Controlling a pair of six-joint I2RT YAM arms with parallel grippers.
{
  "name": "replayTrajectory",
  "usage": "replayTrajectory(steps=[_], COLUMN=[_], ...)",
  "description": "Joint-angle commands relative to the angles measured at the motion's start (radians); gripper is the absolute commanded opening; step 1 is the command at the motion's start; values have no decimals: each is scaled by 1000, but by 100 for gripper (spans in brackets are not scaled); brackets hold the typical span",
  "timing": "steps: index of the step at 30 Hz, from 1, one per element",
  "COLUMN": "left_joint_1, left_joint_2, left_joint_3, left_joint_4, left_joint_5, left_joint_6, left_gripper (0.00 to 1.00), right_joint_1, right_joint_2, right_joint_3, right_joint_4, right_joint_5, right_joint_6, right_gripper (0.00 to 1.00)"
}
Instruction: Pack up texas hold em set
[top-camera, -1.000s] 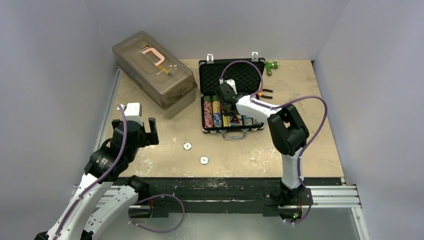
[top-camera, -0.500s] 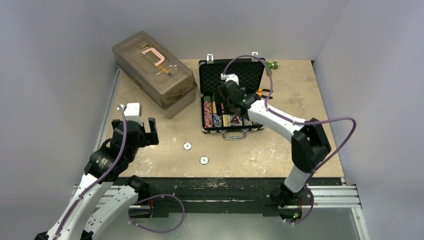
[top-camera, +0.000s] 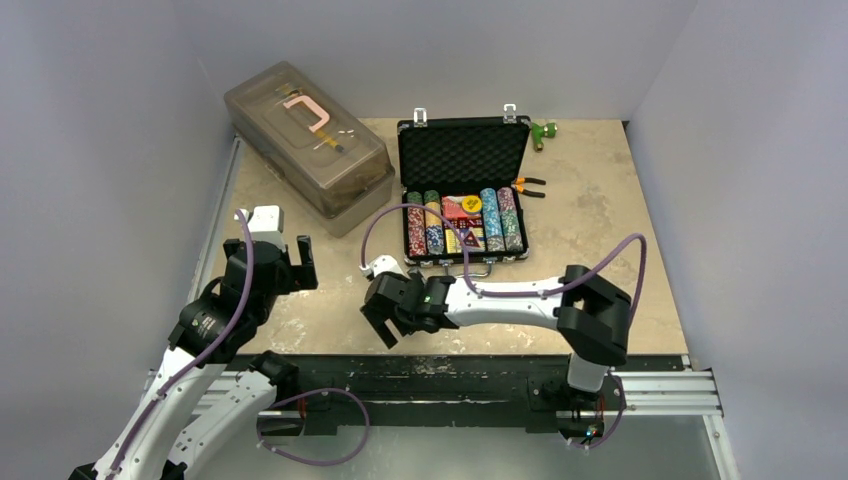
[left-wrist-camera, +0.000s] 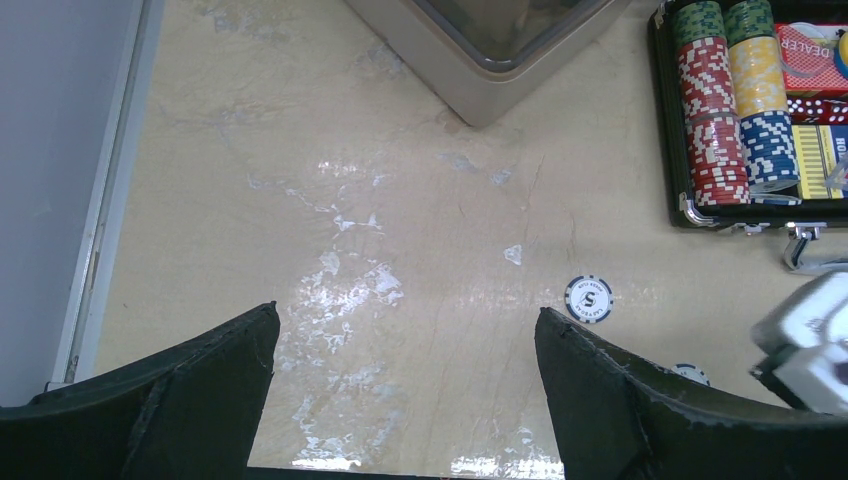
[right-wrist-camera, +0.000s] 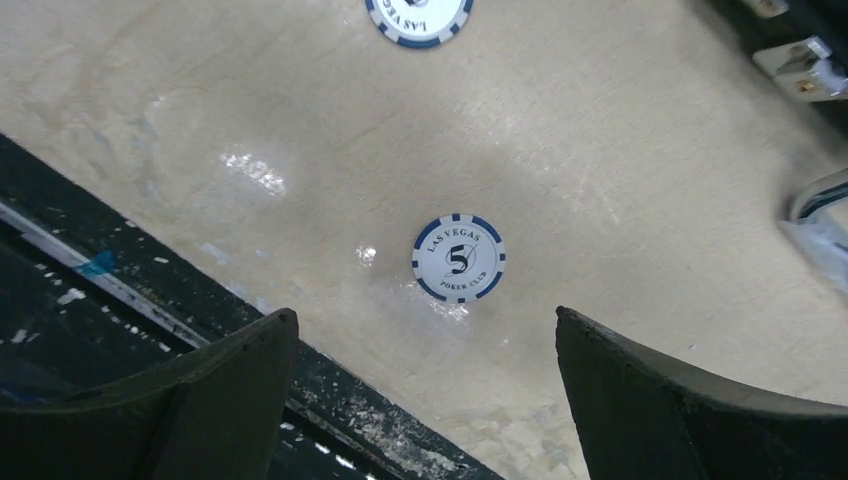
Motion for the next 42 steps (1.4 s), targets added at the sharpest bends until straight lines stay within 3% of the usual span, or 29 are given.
replayTrajectory(steps=[1, 7, 12, 34, 42], left_joint_1=[3, 3, 3, 4, 4], left_joint_2=[-1, -5, -3, 1, -2], left_joint_3=[1, 1, 1, 1, 1], left_joint_4=[39, 38, 40, 38, 38], left_joint_5=[6, 6, 9, 6, 6], left_joint_6=[25, 24, 26, 25, 24], left_gripper=[95, 95, 95, 95, 95], right_joint_1=[-1, 5, 3, -43, -43], right_joint_2=[66, 93, 95, 116, 141], right_joint_3=[3, -2, -14, -34, -21], right_joint_4=[3, 18, 47, 74, 58], right_joint_5=[-41, -47, -48, 0, 0], right_joint_6=[49, 58, 58, 101, 99], right_gripper=[91, 70, 65, 63, 53])
